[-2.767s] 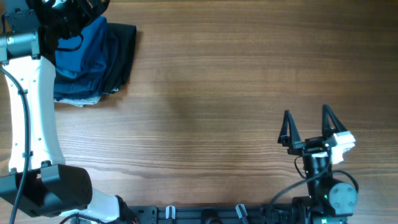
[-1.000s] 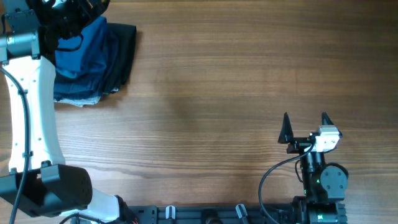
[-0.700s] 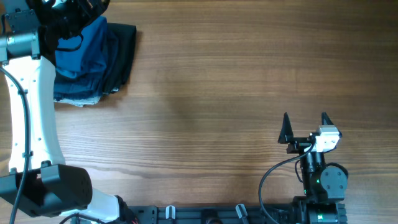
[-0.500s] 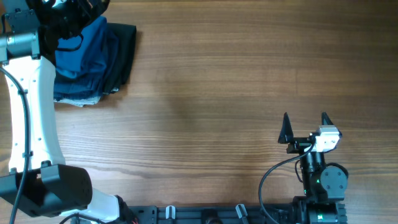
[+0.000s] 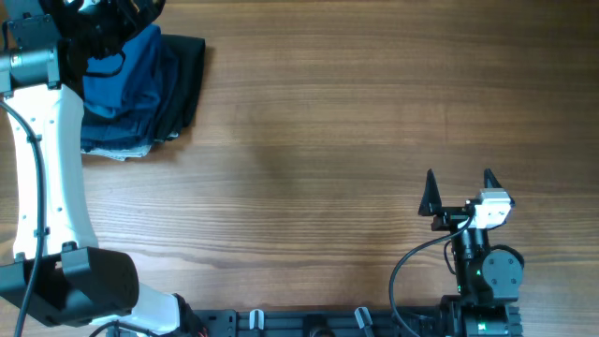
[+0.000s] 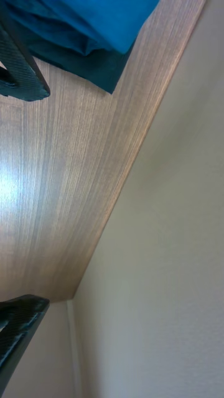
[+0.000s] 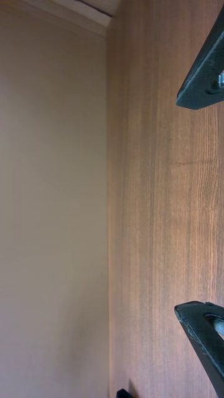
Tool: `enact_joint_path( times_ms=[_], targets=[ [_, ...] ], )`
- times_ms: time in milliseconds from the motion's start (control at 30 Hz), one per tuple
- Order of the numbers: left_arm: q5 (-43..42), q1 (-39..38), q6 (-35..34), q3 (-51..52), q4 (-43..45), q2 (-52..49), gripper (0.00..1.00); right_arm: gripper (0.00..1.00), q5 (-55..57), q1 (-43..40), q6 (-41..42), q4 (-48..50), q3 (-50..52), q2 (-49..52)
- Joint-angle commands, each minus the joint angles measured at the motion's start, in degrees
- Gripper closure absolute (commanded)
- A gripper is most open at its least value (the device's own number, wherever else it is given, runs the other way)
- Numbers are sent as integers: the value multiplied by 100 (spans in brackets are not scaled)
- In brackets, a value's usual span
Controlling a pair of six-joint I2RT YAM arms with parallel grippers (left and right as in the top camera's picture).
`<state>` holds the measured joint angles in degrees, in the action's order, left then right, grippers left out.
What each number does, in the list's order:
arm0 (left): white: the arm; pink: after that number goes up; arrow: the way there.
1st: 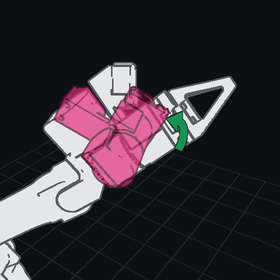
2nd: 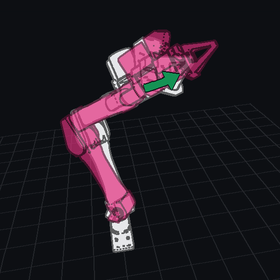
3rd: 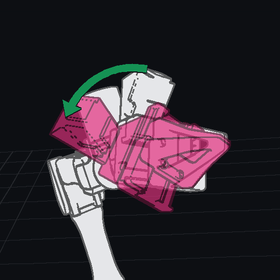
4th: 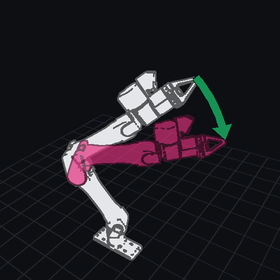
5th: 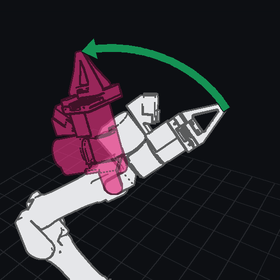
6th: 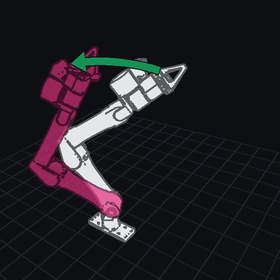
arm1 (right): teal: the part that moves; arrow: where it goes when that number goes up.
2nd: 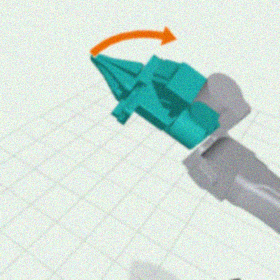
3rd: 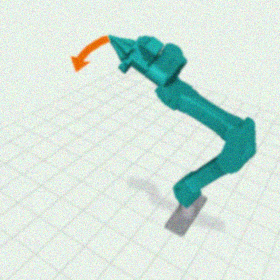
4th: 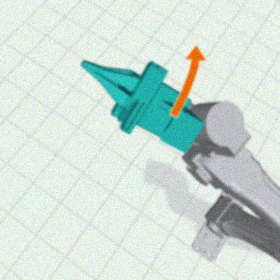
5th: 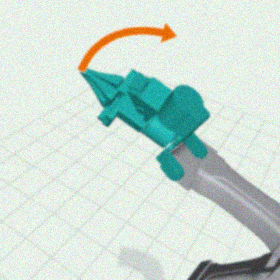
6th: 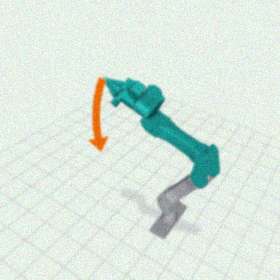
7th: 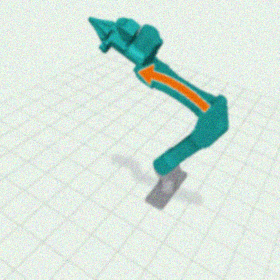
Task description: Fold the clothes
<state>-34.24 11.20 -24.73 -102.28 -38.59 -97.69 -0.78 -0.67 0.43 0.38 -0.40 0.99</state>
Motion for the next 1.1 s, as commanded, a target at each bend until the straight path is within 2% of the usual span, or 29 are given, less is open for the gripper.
enact_joint_path(
  times_ms=[0, 267, 667, 767, 933, 1067],
  targets=[
    [-66, -11, -13, -4, 2, -42, 0, 0, 76, -33, 116, 2, 11, -72],
    [-59, -221, -13, -4, -542, 376, 0, 0, 76, -33, 116, 2, 11, -72],
    [24, -1554, 70, 229, -774, 2747, 0, 0, 79, -33, 118, 2, 11, -72],
    [22, -1558, 42, 682, -754, 3421, 0, 0, 79, -33, 116, 2, 11, -72],
    [424, -1445, 48, 2487, -306, 5130, 0, 0, 76, -33, 114, 2, 11, -72],
    [772, -1351, 48, 3810, -52, 6105, 0, 0, 79, -33, 116, 2, 11, -74]
  ],
)
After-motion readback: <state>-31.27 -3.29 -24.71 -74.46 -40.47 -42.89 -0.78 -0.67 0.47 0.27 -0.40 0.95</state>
